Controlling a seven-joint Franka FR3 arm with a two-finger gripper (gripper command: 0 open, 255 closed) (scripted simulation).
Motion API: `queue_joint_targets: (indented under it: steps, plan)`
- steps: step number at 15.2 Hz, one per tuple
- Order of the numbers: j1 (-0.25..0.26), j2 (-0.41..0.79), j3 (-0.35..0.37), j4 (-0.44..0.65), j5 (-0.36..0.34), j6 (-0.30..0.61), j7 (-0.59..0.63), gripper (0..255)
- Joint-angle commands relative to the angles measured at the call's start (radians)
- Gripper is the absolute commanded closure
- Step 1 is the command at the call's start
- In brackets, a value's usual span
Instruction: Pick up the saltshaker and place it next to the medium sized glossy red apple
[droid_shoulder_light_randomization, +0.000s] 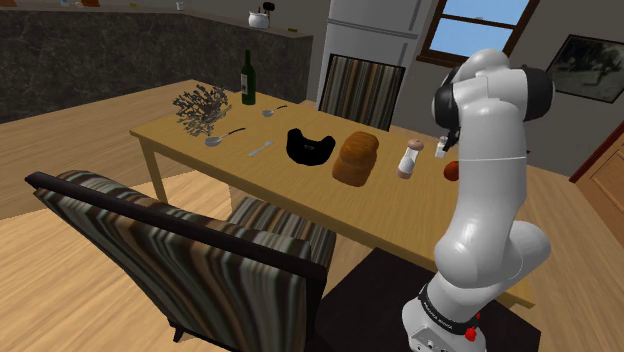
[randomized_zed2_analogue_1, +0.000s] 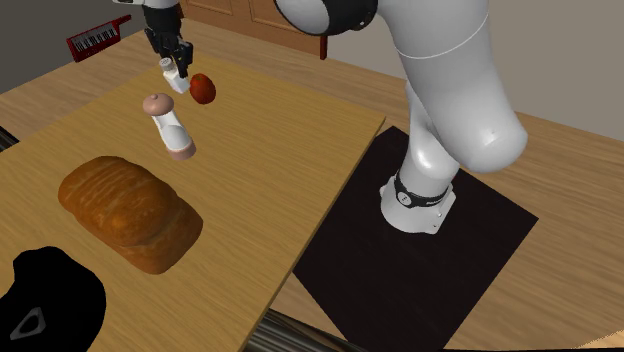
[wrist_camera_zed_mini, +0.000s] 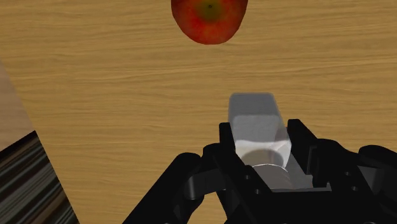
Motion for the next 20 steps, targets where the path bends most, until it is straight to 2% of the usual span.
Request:
queue_joint_targets:
  steps: [1,20]
  plan:
    - [-0.001,0.007,0.006,-0.017,0.009,0.021,-0.01,255]
    - [-0.044,0.114,0.092,-0.095,0.119,0.181,-0.087,255]
